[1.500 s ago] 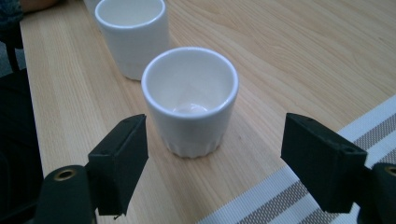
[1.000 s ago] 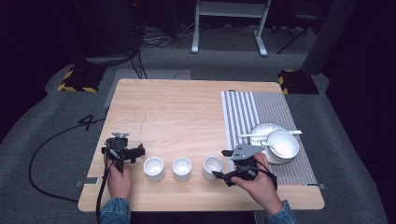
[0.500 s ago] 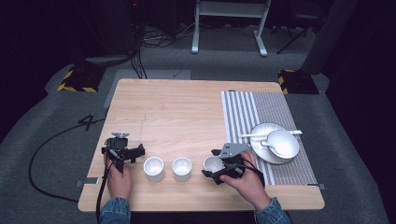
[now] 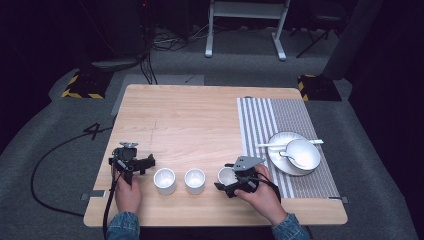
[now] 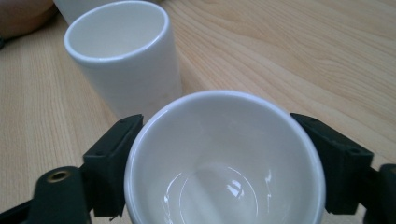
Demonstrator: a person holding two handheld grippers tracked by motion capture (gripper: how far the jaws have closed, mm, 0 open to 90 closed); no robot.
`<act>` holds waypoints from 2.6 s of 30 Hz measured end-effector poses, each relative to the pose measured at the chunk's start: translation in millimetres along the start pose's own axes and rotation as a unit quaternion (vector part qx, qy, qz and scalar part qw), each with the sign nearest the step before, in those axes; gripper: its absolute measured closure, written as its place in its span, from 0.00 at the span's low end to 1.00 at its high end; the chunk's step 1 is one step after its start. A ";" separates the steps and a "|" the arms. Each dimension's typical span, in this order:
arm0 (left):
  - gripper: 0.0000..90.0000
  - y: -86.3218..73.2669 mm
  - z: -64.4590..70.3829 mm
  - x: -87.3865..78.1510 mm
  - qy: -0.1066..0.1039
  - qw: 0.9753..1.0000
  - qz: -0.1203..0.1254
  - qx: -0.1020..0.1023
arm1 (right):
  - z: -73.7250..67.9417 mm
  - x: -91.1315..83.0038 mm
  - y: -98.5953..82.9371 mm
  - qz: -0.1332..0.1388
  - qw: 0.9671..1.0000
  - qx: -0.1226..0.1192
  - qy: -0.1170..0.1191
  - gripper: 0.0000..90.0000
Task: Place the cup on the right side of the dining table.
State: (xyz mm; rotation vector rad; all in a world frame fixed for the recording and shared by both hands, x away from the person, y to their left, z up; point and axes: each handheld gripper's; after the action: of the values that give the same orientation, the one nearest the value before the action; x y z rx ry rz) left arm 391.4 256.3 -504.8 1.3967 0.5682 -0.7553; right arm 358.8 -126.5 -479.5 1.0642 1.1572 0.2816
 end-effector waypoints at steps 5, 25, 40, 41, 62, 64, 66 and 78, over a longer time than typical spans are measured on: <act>0.00 0.0 0.0 0.0 0.000 1.000 0.000 0.000 | -0.7 1.6 -5.4 -0.016 1.000 -0.004 -0.005 0.27; 0.00 0.0 0.0 0.0 0.000 1.000 0.000 0.000 | -0.8 5.7 -12.6 -0.004 1.000 -0.004 -0.006 0.29; 0.00 0.0 0.0 0.0 0.000 1.000 0.000 0.000 | 3.2 -7.5 3.5 -0.009 1.000 -0.005 -0.017 0.30; 0.00 0.0 0.0 0.0 0.000 1.000 0.000 0.000 | 4.2 -10.0 7.2 -0.009 1.000 -0.008 -0.019 0.30; 0.00 0.0 0.0 0.0 0.000 1.000 0.000 0.000 | 21.7 -35.0 57.7 -0.013 0.999 -0.014 -0.046 0.30; 0.00 0.0 0.0 0.0 0.000 1.000 0.000 0.000 | 24.3 -36.4 61.9 -0.012 0.999 -0.014 -0.046 0.30; 0.00 0.0 0.0 0.0 0.000 1.000 0.000 0.000 | 27.1 -37.6 66.2 -0.012 0.999 -0.014 -0.048 0.30; 0.00 -0.2 0.0 0.0 0.000 1.000 0.000 0.000 | 39.3 -41.4 90.4 -0.014 0.998 -0.024 -0.051 0.30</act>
State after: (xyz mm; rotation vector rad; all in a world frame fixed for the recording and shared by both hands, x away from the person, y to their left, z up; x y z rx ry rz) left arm 391.2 256.3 -504.9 1.3961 0.5679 -0.7546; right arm 403.1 -128.9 -382.2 1.0077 1.0676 0.2288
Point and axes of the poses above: each handheld gripper's, and its own axes: x roughly forward along the jaws, y roughly out of its top, z roughly to its right, and after that the axes turned 6 degrees about -y, right-handed
